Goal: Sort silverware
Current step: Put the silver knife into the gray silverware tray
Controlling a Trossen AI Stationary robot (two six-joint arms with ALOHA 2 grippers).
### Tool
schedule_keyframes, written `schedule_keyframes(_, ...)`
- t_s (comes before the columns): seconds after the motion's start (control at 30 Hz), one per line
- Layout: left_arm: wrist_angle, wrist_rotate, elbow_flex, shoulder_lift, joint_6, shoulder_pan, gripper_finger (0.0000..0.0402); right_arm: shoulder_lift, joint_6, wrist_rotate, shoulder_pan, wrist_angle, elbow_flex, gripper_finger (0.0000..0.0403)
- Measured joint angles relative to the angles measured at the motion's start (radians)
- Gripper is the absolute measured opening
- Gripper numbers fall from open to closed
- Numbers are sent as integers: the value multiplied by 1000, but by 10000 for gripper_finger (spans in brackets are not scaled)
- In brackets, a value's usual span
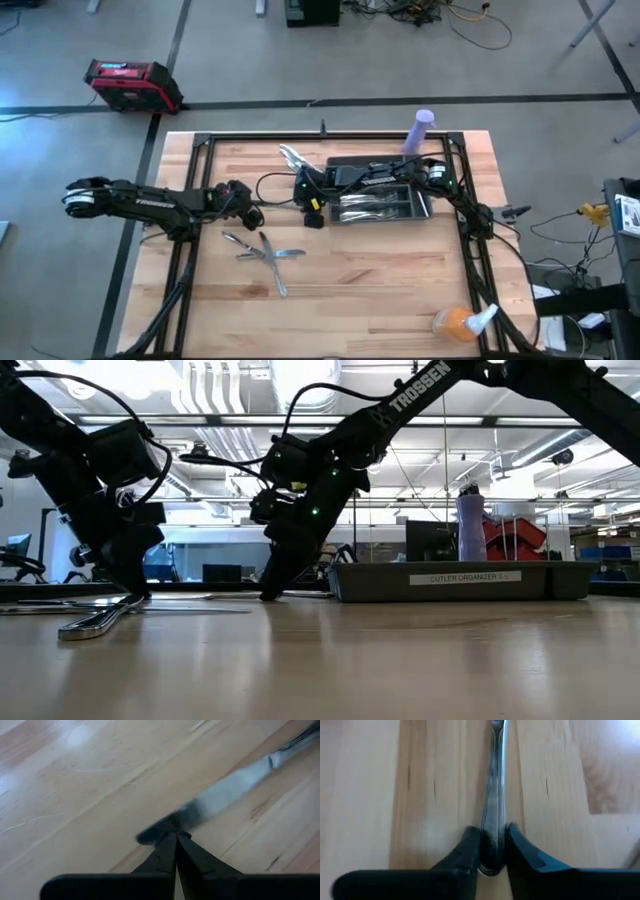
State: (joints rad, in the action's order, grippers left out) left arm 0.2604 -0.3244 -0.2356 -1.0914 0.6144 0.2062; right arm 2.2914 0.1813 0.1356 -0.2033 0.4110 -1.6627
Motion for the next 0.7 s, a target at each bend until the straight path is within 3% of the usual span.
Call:
schedule_keyframes(0.17,-19,7,5,14,-34,-1,0,1,-1,-7,7,8,2,8)
schedule_keyframes(0.47,-74,78,10,124,-93,-25,0,-3,8,-10,12,19,2,3)
schedule_keyframes(0.7,-130,150,2,276,-160,-108,0,-57,3,-53,29,59,10,1)
